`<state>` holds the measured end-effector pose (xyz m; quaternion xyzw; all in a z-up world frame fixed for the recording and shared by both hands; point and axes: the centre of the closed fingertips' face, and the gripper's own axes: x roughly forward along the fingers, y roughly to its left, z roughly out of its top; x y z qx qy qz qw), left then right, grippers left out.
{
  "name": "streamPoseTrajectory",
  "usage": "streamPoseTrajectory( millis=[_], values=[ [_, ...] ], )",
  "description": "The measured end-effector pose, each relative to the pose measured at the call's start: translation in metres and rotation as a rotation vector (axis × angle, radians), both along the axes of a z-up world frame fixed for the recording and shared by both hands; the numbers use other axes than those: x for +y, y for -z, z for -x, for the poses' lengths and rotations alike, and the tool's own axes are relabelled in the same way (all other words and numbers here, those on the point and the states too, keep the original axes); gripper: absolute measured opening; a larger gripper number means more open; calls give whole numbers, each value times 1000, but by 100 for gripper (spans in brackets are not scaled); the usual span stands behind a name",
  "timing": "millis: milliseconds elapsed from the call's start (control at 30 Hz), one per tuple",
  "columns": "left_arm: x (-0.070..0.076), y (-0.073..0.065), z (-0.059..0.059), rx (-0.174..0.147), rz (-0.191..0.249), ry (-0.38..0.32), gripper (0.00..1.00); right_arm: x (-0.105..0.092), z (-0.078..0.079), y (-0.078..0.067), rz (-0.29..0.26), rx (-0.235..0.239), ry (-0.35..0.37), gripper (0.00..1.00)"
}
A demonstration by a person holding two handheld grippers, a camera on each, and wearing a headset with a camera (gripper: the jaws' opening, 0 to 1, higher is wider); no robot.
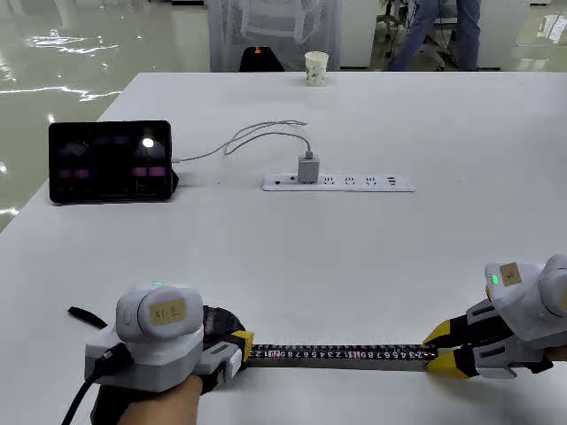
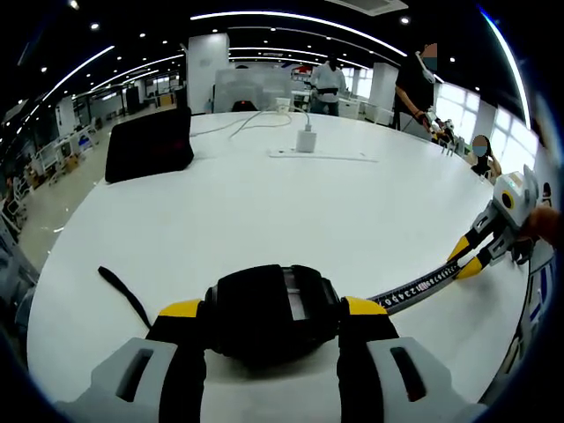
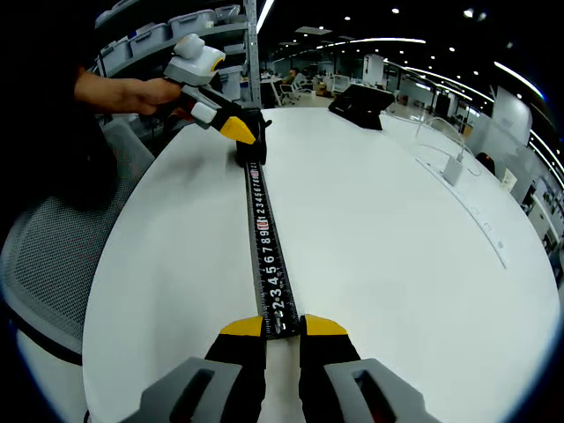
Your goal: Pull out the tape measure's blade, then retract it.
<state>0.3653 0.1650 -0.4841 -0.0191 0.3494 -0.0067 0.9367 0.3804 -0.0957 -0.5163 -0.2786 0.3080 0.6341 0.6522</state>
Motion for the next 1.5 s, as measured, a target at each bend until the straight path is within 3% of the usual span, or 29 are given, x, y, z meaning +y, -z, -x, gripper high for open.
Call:
streamPoseTrajectory(
  millis=[367,1500],
  values=[
    [1,0,0,2,-11,11,52,-2,-1,1,3,2,-3,10],
    [2,0,0,6,16,1,52,6,-2,2,-6,9,-12,10]
  ],
)
